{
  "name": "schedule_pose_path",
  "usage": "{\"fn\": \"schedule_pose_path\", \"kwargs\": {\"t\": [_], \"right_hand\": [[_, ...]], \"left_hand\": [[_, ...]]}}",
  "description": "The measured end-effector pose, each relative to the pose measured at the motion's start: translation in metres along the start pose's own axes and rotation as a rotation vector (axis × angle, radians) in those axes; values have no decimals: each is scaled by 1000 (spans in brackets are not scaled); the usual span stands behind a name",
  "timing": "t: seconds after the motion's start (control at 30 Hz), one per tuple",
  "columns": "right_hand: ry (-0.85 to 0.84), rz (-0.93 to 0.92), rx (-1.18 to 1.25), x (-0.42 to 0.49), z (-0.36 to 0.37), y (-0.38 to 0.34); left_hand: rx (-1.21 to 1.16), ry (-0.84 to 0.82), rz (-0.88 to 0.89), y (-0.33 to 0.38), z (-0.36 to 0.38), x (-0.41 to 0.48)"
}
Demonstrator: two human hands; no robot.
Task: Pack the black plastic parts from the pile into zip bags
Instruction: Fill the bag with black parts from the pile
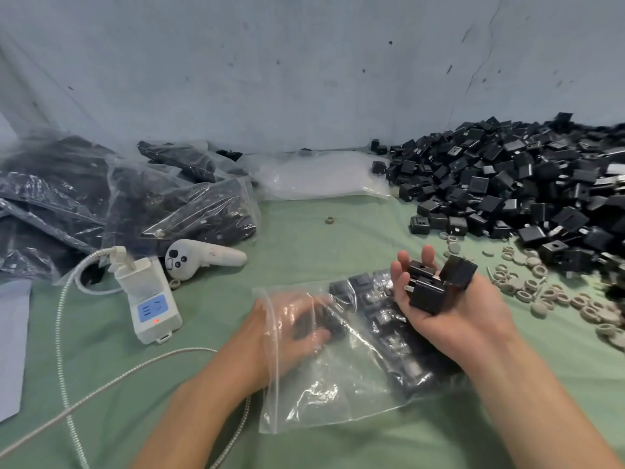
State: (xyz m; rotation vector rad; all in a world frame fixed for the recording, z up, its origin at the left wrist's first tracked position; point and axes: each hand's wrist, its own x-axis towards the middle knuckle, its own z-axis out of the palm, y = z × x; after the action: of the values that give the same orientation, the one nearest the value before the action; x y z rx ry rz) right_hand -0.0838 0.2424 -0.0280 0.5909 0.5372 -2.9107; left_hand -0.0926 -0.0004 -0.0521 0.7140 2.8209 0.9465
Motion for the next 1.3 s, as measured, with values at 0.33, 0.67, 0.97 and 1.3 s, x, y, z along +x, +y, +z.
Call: {"fn": "schedule_pose_path", "kwargs": {"t": [0.33,0.67,0.97,1.3], "right_hand": [[16,29,-13,10,5,0],[40,45,-27,4,8,5],[-25,9,-108,-12,3,8],[-6,-160,-377,-35,7,25]], "left_hand": [[-69,113,120,3,10,13],[-158,188,-39,7,24,16],[-14,219,-16,-6,6,-1],[102,642,-362,-39,-18,-62]]}}
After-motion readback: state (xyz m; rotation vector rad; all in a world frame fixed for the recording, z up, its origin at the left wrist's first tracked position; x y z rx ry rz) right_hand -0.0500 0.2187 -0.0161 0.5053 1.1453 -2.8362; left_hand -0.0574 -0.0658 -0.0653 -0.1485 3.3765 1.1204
